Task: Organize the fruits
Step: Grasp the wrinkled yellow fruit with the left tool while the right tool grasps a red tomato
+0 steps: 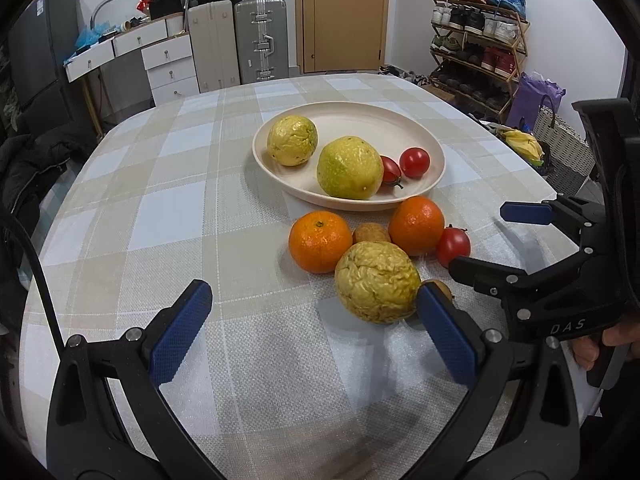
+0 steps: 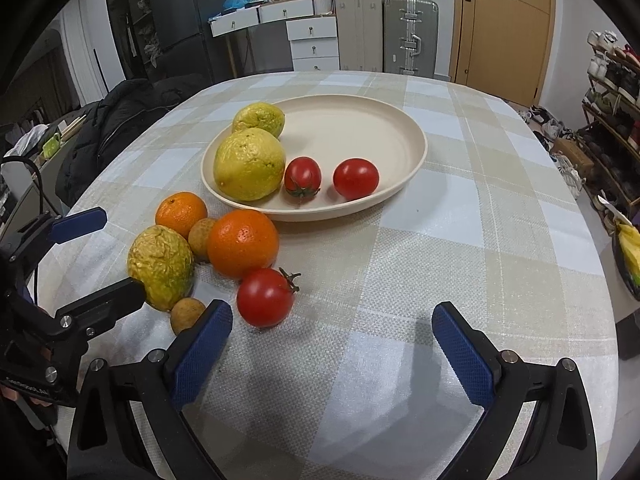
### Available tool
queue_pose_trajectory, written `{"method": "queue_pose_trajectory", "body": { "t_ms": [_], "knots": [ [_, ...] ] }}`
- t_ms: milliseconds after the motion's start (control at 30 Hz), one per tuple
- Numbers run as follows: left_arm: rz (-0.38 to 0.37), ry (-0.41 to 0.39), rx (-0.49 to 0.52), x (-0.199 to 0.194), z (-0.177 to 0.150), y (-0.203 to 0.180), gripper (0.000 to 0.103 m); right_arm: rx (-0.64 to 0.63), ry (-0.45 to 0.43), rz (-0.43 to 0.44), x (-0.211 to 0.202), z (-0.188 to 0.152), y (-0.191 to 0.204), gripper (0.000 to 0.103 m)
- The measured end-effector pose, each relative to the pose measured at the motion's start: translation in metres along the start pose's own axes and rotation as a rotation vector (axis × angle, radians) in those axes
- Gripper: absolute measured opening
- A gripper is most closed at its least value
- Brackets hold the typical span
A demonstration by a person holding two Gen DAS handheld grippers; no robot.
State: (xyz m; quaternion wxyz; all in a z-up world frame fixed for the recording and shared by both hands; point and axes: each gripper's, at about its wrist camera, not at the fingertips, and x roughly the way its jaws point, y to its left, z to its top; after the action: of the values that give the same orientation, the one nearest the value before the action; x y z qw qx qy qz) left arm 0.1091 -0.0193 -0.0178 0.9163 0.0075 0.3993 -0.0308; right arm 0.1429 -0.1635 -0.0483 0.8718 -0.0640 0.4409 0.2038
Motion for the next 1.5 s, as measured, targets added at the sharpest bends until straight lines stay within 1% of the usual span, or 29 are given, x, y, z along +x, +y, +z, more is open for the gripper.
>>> {"method": "queue_pose_trajectory", "body": {
  "t_ms": [100, 167, 200, 233, 467, 633, 667, 767, 833, 1000, 1200, 1400, 1500],
  "knots": [
    [0.000, 0.002, -0.002, 0.000, 0.001, 0.000, 0.102, -0.036, 0.012, -0.027, 0.004, 0.002, 0.007, 0.101],
    [0.001, 0.003, -0.004, 0.000, 0.000, 0.000, 0.102, -0.061, 0.020, -0.048, 0.007, 0.003, 0.011, 0.097],
    [0.002, 0.004, -0.003, 0.000, 0.001, 0.000, 0.102, -0.069, 0.026, -0.050, 0.009, 0.004, 0.013, 0.092],
    [0.002, 0.004, -0.003, 0.000, 0.000, 0.000, 0.102, -0.074, 0.032, -0.047, 0.010, 0.004, 0.014, 0.087],
    [-0.002, 0.010, 0.001, 0.000, -0.001, -0.002, 0.102, -0.079, 0.029, -0.014, 0.009, 0.003, 0.016, 0.075],
    [-0.007, 0.016, 0.006, -0.001, -0.001, -0.004, 0.102, -0.100, 0.022, 0.023, 0.005, 0.002, 0.020, 0.057],
    [-0.009, 0.017, 0.005, -0.001, -0.001, -0.004, 0.102, -0.102, 0.022, 0.029, 0.004, 0.002, 0.021, 0.055],
    [-0.016, 0.024, 0.000, 0.000, -0.001, -0.004, 0.102, -0.108, 0.019, 0.066, 0.001, 0.000, 0.022, 0.038],
    [-0.021, 0.028, -0.002, 0.001, -0.001, -0.004, 0.102, -0.105, 0.015, 0.085, -0.001, -0.001, 0.023, 0.034],
    [-0.025, 0.034, 0.001, 0.002, -0.002, -0.005, 0.102, -0.088, -0.002, 0.103, -0.005, 0.000, 0.020, 0.030],
    [-0.033, 0.042, 0.004, 0.003, -0.003, -0.008, 0.102, -0.097, -0.012, 0.100, -0.008, 0.000, 0.018, 0.030],
    [-0.062, 0.044, 0.004, 0.003, -0.004, -0.010, 0.102, -0.066, -0.057, 0.100, -0.021, 0.004, 0.009, 0.030],
    [-0.089, 0.044, -0.007, 0.002, -0.004, -0.009, 0.102, -0.053, -0.075, 0.096, -0.026, 0.007, 0.005, 0.030]
  ]
}}
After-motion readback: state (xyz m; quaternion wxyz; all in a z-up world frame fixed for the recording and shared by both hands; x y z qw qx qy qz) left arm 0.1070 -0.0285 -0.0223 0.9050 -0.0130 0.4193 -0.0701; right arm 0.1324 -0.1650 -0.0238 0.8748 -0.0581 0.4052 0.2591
